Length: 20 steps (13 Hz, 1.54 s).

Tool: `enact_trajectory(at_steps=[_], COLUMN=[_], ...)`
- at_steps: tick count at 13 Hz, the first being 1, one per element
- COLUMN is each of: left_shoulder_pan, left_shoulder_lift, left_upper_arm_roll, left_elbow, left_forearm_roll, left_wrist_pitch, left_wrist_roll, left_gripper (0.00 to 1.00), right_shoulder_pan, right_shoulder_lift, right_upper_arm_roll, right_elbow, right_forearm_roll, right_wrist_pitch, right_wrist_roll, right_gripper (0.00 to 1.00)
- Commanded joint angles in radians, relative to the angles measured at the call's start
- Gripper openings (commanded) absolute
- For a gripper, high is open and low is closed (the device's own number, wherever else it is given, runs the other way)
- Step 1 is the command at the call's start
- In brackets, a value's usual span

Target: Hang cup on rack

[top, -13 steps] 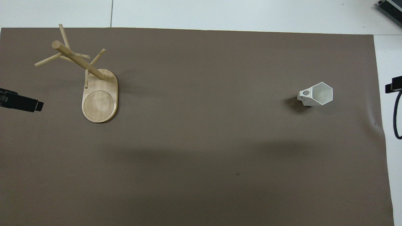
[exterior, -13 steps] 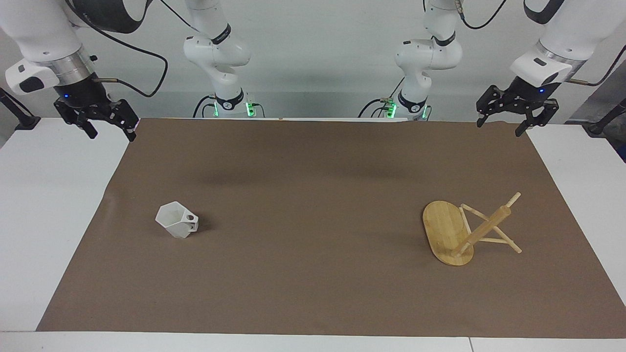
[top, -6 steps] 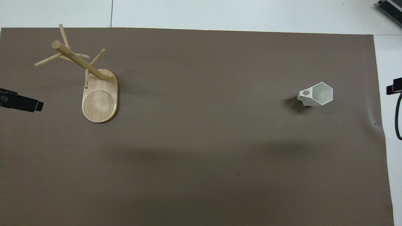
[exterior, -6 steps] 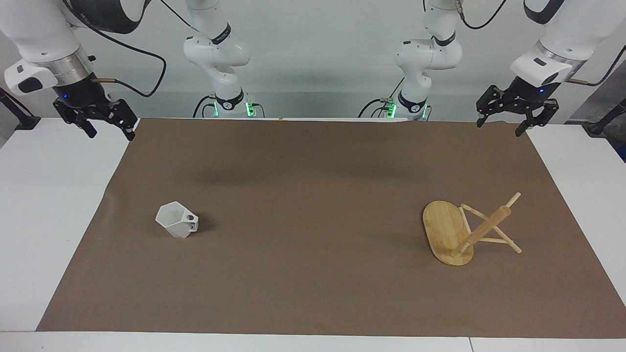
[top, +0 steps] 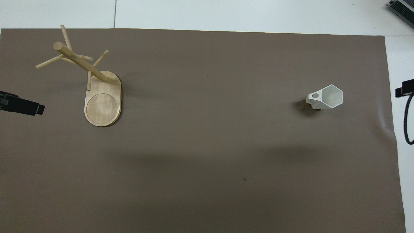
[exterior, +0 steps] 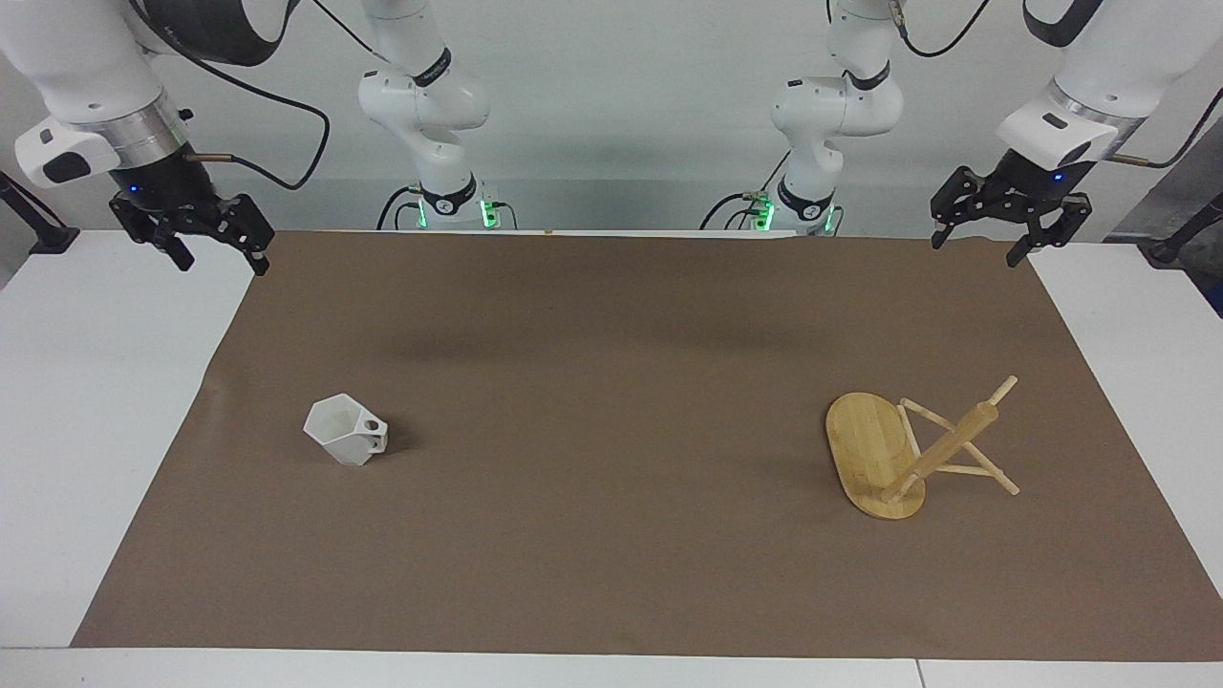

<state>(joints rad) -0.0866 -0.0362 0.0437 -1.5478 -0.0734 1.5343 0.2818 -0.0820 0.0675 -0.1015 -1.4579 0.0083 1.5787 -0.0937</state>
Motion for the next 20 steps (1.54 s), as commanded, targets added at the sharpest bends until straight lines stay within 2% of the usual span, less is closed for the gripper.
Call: enact_trajectory(at_steps=[1, 4, 5, 7, 9, 11, 15, 17, 20], left_shoulder_pan=[-0.004, -0.004, -0.004, -0.004, -0.004, -0.004, -0.004, -0.007, -0.002], left_shoulder_lift=[-0.016, -0.016, -0.016, -0.016, -0.016, -0.016, -0.016, -0.017, -0.019], left_upper_arm_roll=[0.005, 0.005, 0.005, 0.005, 0.005, 0.005, 0.005, 0.004, 0.008], left_elbow=[-0.015, -0.015, -0.015, -0.015, -0.015, -0.017, -0.015, -0.017, -0.015], left_forearm_roll=[-0.002, -0.002, -0.002, -0.002, -0.002, -0.002, -0.002, 0.000, 0.032], left_wrist_pitch=[-0.006, -0.006, -0.006, -0.006, -0.006, -0.006, -0.006, -0.017, -0.026], left_wrist_roll=[-0.007, -0.007, -0.009, -0.009, -0.009, -0.009, -0.009, -0.009, -0.016], left_gripper=[1.00, 1.00, 1.00, 1.00, 1.00, 1.00, 1.00, 1.00, 1.00], right_shoulder_pan=[-0.010, -0.010, -0.002, -0.012, -0.002, -0.001, 0.004, 0.002, 0.004], right_shoulder_lift=[-0.018, -0.017, -0.018, -0.055, -0.048, 0.016, 0.168, 0.207, 0.213], right_upper_arm_roll=[0.005, 0.005, 0.005, 0.005, 0.005, 0.005, 0.008, 0.008, 0.008], right_elbow=[-0.018, -0.018, -0.036, -0.157, -0.255, -0.301, -0.303, -0.312, -0.377], right_forearm_roll=[-0.005, -0.002, -0.004, -0.001, 0.027, 0.033, 0.035, 0.035, 0.035], right_wrist_pitch=[-0.008, 0.020, 0.065, 0.212, 0.357, 0.461, 0.584, 0.621, 0.675], right_wrist_roll=[0.017, 0.011, 0.011, 0.011, 0.011, 0.008, 0.009, 0.009, 0.008], right_gripper=[1.00, 1.00, 1.00, 1.00, 1.00, 1.00, 1.00, 1.00, 1.00])
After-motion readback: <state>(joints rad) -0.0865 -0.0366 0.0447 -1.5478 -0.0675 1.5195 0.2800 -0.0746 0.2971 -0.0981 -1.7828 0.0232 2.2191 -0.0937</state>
